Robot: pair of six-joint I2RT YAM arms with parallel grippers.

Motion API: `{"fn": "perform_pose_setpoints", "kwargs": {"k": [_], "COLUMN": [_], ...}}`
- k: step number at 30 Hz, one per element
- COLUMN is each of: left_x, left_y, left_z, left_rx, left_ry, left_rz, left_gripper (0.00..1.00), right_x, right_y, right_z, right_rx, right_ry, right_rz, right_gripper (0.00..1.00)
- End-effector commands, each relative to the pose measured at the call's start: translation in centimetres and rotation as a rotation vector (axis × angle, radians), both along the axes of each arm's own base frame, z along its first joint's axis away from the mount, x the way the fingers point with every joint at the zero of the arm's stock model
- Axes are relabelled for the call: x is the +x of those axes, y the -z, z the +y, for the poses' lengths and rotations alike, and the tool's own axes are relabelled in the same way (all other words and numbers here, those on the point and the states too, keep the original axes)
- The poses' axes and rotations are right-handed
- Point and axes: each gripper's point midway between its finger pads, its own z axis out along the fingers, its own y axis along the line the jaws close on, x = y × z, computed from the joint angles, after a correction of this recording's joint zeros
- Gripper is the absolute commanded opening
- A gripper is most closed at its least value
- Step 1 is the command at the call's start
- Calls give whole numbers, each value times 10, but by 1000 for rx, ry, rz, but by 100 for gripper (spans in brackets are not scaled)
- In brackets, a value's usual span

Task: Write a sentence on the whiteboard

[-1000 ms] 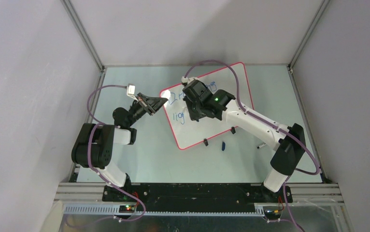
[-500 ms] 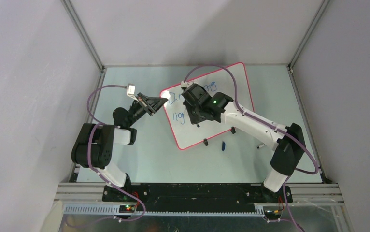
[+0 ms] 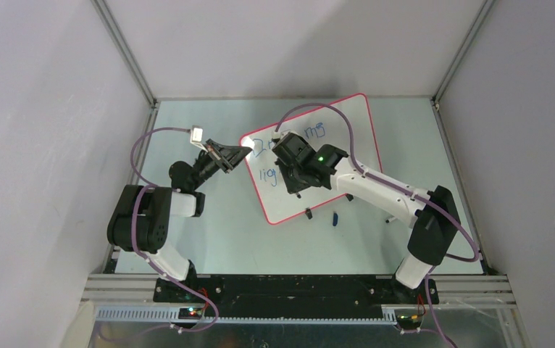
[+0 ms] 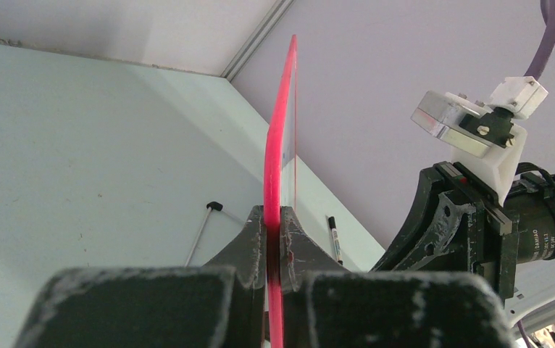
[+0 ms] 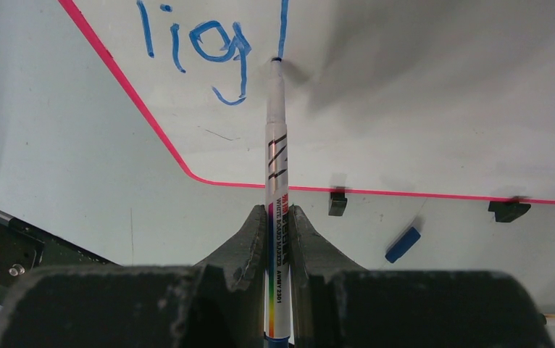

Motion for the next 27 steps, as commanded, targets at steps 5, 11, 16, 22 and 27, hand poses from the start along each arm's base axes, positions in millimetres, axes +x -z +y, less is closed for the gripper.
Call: {"fn": "perform_pose_setpoints", "kwargs": {"k": [5, 11, 16, 22, 27], "left_x": [-11, -11, -11, -11, -11], "left_y": [-12, -12, -12, -12, -12], "left_z": [-5, -5, -5, -5, -5], "left_rx": [42, 42, 42, 42, 42], "left_ry": [24, 23, 24, 23, 24], "left_rz": [-117, -118, -118, -118, -118], "left_gripper": [0, 0, 0, 0, 0], "right_x": [2, 8, 13, 18, 18], "right_y": [-26, -31, -36, -38, -34], "right_z": [1, 2, 3, 3, 2], "right_rx": [47, 47, 49, 48, 42], "right_ry": [6, 10, 11, 12, 14], "right_rz": [-46, -57, -69, -75, -65], "right_gripper": [0, 0, 0, 0, 0]}}
